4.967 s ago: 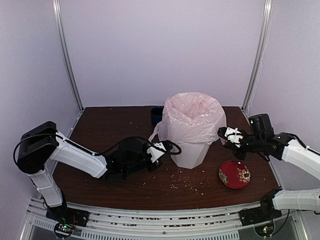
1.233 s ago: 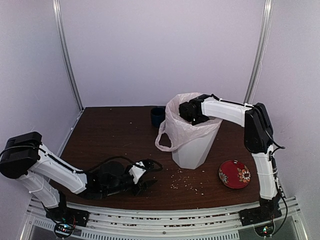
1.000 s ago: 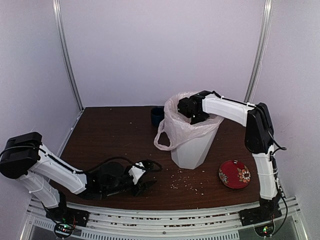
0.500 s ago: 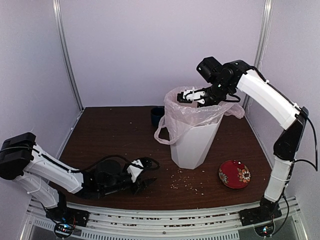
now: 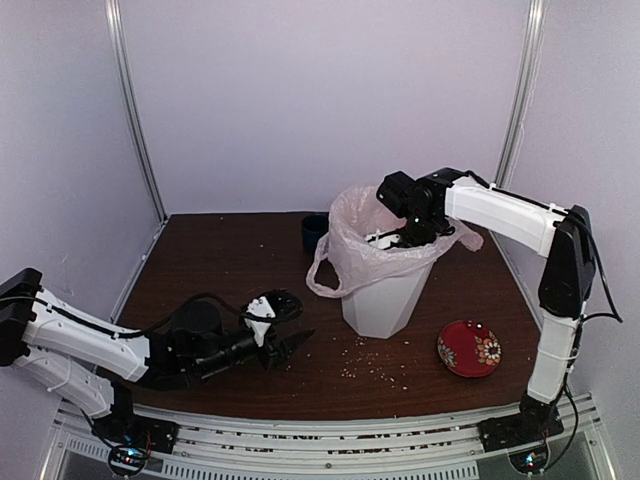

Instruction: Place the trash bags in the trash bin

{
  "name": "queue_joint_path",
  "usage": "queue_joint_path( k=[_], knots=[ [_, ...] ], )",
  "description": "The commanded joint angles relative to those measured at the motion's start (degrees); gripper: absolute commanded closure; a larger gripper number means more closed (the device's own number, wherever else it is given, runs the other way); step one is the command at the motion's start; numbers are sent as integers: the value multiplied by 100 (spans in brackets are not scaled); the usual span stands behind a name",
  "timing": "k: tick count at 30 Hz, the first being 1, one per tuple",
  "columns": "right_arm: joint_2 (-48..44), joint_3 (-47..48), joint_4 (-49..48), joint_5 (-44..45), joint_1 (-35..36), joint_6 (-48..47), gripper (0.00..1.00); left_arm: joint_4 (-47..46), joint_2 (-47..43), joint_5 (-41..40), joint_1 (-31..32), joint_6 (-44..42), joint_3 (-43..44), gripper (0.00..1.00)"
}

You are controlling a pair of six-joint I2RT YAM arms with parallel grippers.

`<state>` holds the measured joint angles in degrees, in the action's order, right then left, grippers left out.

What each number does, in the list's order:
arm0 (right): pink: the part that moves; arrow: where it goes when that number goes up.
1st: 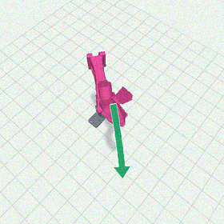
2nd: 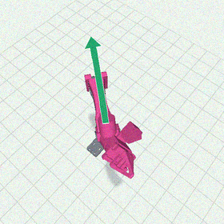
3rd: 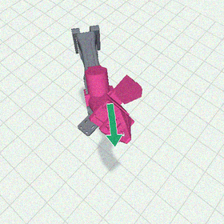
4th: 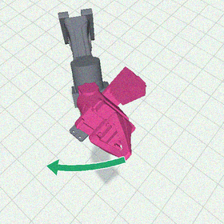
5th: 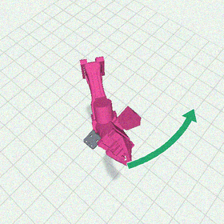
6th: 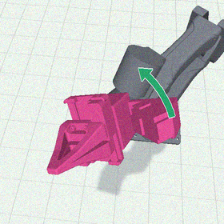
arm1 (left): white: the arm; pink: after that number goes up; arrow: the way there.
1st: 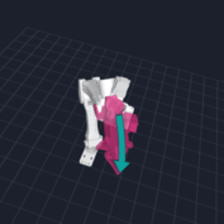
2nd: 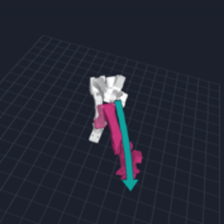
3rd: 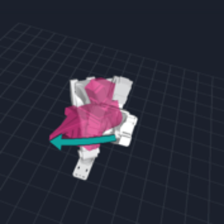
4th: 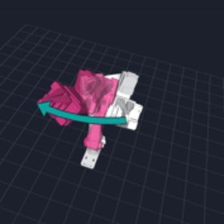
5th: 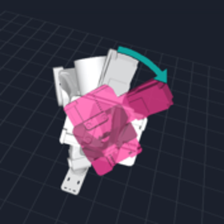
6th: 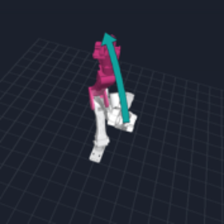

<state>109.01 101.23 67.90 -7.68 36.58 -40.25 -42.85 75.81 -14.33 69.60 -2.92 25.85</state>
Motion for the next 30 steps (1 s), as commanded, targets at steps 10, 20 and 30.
queue_joint_path(
  k=[10,20,30],
  knots=[
    [-525,90,-421,-121,-2,230,87,-1094,1777,-58,17,-1962,1833,39],
    [-765,161,-439,-268,-2,279,86,-1501,3203,-1484,-8,-2259,2835,58],
    [-1275,353,-644,-346,-2,425,84,-2123,3548,-1737,-52,-2462,2945,100]
  ],
)
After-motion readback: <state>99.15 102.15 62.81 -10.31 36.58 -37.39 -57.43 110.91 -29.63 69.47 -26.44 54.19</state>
